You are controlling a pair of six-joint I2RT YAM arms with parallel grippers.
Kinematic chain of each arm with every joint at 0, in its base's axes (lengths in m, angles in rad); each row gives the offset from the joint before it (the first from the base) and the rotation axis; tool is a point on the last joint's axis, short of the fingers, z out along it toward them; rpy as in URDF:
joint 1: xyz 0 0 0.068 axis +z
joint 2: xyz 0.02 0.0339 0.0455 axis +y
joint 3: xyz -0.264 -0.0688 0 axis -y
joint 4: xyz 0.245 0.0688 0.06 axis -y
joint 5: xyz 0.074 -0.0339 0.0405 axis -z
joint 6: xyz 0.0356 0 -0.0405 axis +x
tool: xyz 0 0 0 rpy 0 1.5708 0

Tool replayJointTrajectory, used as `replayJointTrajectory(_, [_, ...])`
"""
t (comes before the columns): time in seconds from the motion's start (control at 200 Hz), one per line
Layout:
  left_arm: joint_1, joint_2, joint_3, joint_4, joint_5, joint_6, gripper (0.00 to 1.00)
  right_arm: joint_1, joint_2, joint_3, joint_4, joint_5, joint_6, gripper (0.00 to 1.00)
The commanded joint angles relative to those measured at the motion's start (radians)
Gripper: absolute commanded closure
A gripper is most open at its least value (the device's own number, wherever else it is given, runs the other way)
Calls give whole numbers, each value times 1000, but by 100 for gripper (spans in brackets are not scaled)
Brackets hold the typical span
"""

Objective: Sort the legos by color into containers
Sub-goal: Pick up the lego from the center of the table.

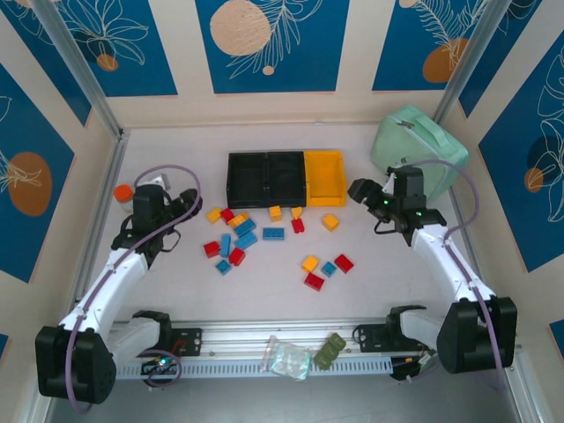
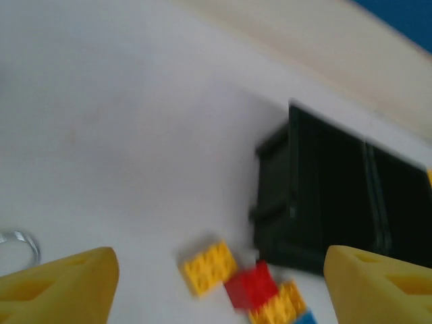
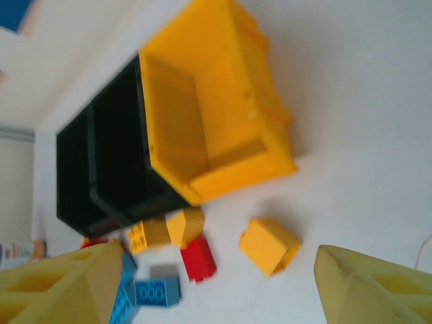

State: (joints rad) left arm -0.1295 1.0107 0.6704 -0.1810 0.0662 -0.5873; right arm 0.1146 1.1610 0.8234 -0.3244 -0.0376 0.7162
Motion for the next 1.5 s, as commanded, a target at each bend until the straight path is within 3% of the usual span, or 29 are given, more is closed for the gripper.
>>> replayJointTrajectory(0.0, [-11,-18,-22,-149,222,-21,27,81,62,57,-225,100,35,25])
replayJointTrajectory(0.27, [-98,-66,-90,-160,274,-45,27,261,329,171,-252,266,166,19])
replayJointTrajectory(0.47, [-143,-54,-105,-139,271,-49,27,316,521,291,-288,365,269,19])
replayJointTrajectory(0.69, [-150,-61,-139,-144,267,-60,26,330,632,339,-286,397,328,26])
replayJointTrajectory(0.805, [-151,-70,-147,-142,263,-62,27,330,662,350,-280,392,316,37])
replayJointTrajectory(0.955, [-155,-69,-147,-140,266,-70,27,332,641,326,-277,385,304,54])
replayJointTrajectory(1.121, [-166,-65,-150,-130,263,-81,26,332,541,247,-277,385,274,66])
replayJointTrajectory(1.491, [-274,35,-107,-51,238,-114,26,281,258,183,-348,335,138,69])
